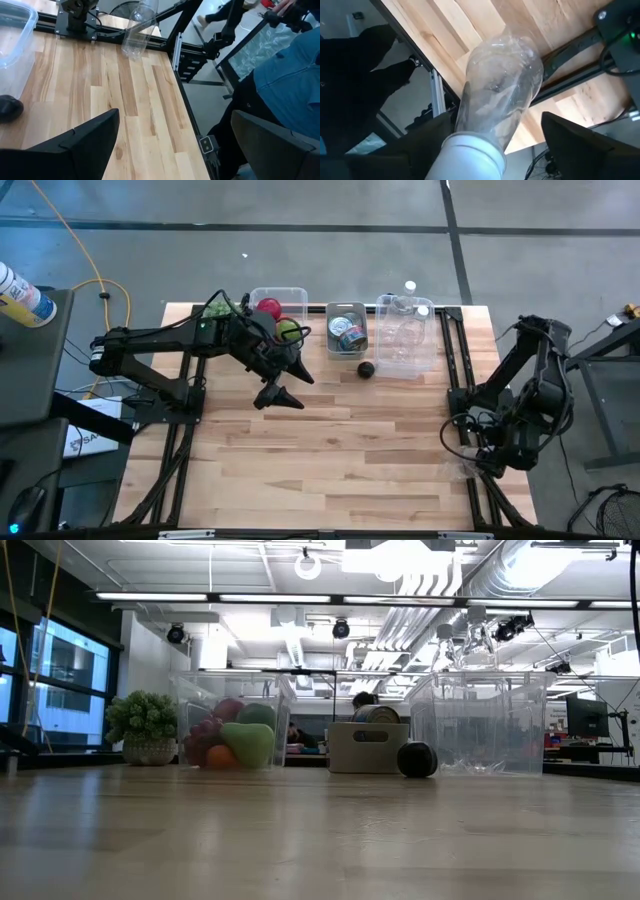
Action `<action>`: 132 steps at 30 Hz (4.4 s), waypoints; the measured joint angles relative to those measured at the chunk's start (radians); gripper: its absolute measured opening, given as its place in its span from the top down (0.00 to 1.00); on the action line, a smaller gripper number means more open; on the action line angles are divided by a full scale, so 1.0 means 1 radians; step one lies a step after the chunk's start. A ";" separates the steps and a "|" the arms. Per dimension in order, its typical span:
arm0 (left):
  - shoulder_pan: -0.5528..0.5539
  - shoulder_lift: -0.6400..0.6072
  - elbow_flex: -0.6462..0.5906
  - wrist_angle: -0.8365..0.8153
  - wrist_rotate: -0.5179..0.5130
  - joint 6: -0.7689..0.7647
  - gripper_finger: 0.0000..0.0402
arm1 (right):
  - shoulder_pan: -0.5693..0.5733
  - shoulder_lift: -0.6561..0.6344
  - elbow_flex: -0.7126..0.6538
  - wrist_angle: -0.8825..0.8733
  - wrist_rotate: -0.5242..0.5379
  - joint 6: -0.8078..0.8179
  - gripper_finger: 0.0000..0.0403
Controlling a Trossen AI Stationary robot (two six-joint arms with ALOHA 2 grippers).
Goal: Pick & Place Food Item
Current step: Put the empty water bottle into the right transparent bin
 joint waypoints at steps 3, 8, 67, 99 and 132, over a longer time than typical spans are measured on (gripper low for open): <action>0.000 0.000 0.000 0.000 0.000 -0.001 0.07 | 0.000 0.000 0.000 -0.006 0.007 -0.021 0.32; 0.000 0.000 0.000 0.000 0.000 0.012 0.07 | 0.000 0.009 0.000 -0.014 0.024 -0.048 0.47; 0.000 0.000 0.000 -0.006 -0.108 0.254 0.07 | -0.116 0.069 -0.004 0.074 0.105 0.000 0.68; 0.000 0.001 0.000 -0.006 -0.190 0.254 0.07 | -0.122 0.098 0.000 0.092 0.174 -0.068 0.68; 0.061 0.031 0.001 -0.008 -0.190 0.316 0.07 | -0.239 0.119 -0.001 0.133 0.182 -0.152 0.69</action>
